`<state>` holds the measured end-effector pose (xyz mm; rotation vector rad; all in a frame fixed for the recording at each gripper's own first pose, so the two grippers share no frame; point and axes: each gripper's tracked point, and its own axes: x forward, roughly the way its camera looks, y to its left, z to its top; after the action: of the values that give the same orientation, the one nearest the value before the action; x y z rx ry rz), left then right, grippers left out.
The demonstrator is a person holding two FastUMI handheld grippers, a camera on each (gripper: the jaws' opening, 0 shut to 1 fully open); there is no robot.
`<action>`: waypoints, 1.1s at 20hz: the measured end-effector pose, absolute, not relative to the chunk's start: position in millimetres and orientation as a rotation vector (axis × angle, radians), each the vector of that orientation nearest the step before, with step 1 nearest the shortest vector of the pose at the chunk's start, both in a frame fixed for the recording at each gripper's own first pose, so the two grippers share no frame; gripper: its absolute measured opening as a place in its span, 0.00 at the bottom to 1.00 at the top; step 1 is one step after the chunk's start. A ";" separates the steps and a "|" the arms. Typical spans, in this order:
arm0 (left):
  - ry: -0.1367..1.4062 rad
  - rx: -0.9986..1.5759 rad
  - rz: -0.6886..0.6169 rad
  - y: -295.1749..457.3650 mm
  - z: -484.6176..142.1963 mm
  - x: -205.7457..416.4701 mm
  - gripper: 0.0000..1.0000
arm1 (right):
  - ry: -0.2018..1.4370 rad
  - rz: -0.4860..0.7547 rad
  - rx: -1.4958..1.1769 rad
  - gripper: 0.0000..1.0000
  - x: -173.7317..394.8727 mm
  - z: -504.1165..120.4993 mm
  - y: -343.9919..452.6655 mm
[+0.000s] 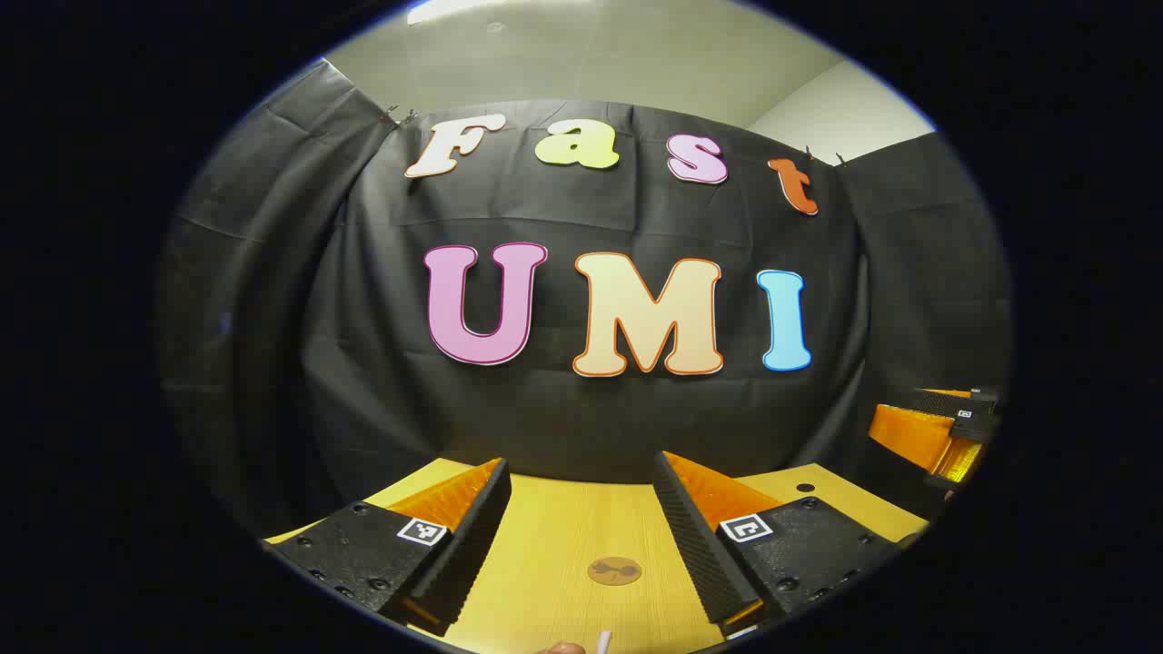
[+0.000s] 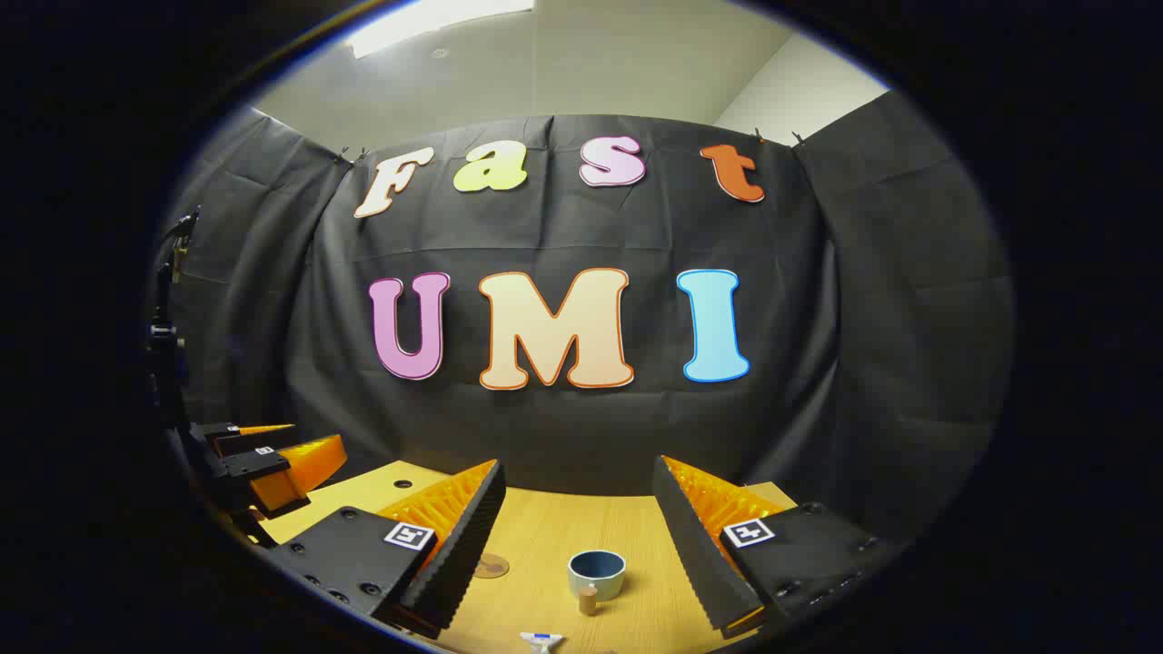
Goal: Put the toothbrush and toothpaste on the desktop into the cup, then pick up the cup and place it on the coaster on the desktop.
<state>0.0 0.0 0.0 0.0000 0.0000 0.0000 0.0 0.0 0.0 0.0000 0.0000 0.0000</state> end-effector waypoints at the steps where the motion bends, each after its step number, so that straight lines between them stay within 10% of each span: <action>1: 0.005 0.005 -0.003 -0.5 -1.3 0.1 0.93 | 0.001 -0.002 0.005 1.00 0.4 0.4 -0.6; 22: 0.003 0.066 -0.034 -3.3 1.2 -2.2 0.93 | 0.178 0.025 -0.025 0.99 -2.5 -53.9 0.0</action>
<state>-2.2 -3.3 1.2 0.0656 0.0030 -0.0342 -2.5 0.0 -53.9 -0.0254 0.1782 0.0247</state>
